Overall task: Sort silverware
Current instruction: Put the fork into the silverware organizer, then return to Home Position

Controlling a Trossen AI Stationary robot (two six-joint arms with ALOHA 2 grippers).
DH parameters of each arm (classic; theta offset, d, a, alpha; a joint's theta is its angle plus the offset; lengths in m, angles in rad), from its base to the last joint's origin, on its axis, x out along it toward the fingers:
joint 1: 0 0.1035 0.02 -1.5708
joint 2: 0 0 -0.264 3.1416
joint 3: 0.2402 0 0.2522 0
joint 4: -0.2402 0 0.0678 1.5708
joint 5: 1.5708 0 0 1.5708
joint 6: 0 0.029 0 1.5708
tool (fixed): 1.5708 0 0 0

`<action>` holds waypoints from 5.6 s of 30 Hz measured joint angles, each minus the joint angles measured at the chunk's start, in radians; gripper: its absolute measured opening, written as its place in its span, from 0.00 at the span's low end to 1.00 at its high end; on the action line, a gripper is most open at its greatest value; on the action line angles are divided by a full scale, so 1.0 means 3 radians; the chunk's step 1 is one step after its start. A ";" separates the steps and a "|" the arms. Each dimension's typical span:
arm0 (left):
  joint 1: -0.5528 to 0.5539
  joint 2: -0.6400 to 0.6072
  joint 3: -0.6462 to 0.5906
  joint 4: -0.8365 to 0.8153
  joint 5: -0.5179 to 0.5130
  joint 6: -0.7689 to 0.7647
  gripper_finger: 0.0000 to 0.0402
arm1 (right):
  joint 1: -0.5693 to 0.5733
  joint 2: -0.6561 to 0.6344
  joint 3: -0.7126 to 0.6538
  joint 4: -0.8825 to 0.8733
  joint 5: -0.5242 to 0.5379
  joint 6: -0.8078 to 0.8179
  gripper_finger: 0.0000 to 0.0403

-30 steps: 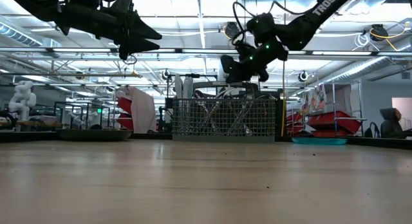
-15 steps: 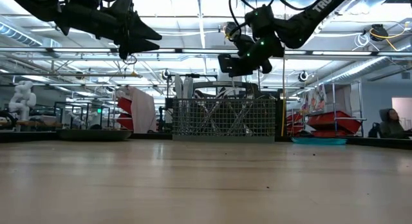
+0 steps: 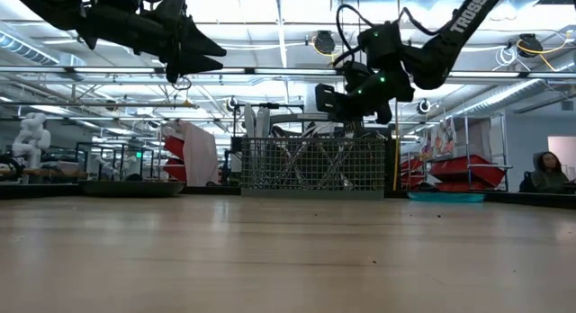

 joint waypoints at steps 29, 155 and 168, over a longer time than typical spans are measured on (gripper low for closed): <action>0.0232 -0.0978 0.0423 -0.0076 0.1137 -0.0375 0.52 | 0.0455 -0.2499 -0.0047 -0.2369 -0.2632 -0.0210 0.39; 0.0783 -0.2991 -0.1373 -0.0595 0.1160 -0.0902 0.07 | 0.1691 -0.5496 -0.2750 -0.2260 -0.1297 0.0276 0.32; 0.0783 -0.2992 -0.1373 -0.0595 0.1161 -0.0902 0.07 | 0.1691 -0.5496 -0.2750 -0.2260 -0.1297 0.0276 0.32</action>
